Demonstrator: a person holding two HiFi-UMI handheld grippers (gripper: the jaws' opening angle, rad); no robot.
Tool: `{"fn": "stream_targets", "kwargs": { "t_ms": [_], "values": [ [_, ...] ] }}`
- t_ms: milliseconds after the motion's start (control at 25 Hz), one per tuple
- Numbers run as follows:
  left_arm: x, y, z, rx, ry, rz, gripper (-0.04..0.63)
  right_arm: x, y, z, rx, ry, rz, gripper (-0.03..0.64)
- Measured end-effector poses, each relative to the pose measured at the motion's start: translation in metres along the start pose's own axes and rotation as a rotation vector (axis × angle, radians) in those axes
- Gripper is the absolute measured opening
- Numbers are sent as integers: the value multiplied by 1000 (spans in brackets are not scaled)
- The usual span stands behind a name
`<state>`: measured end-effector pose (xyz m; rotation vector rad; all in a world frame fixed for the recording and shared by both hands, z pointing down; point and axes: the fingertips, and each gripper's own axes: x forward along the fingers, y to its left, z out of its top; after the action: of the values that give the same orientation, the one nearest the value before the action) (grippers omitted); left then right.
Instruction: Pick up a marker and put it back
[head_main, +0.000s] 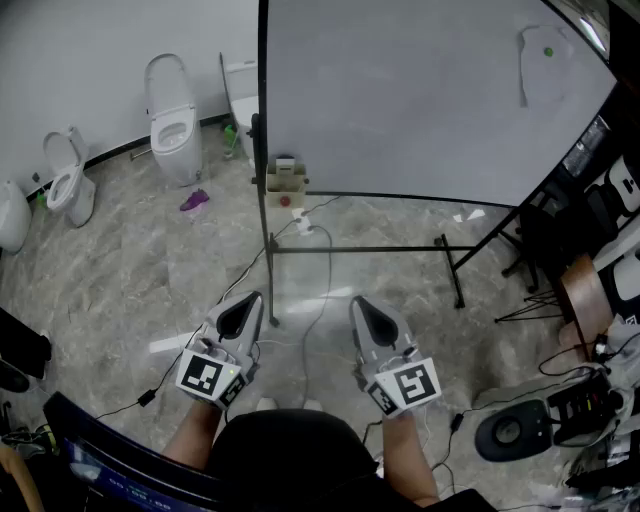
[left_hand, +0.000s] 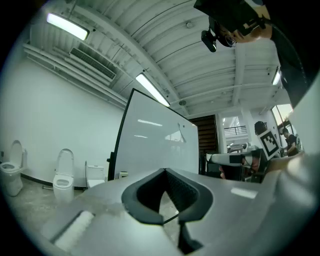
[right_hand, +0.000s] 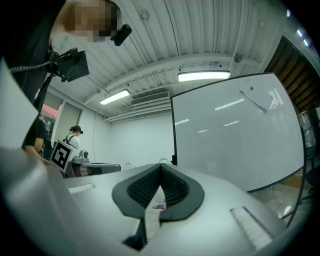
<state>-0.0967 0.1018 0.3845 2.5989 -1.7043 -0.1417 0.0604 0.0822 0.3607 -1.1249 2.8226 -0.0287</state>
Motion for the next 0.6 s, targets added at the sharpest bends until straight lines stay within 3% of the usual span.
{"fn": "stream_targets", "kwargs": {
  "t_ms": [600],
  "values": [
    [8,-35,-10,1,7,47,5,-28,-27,-2,19,-21,37,9]
  ]
}}
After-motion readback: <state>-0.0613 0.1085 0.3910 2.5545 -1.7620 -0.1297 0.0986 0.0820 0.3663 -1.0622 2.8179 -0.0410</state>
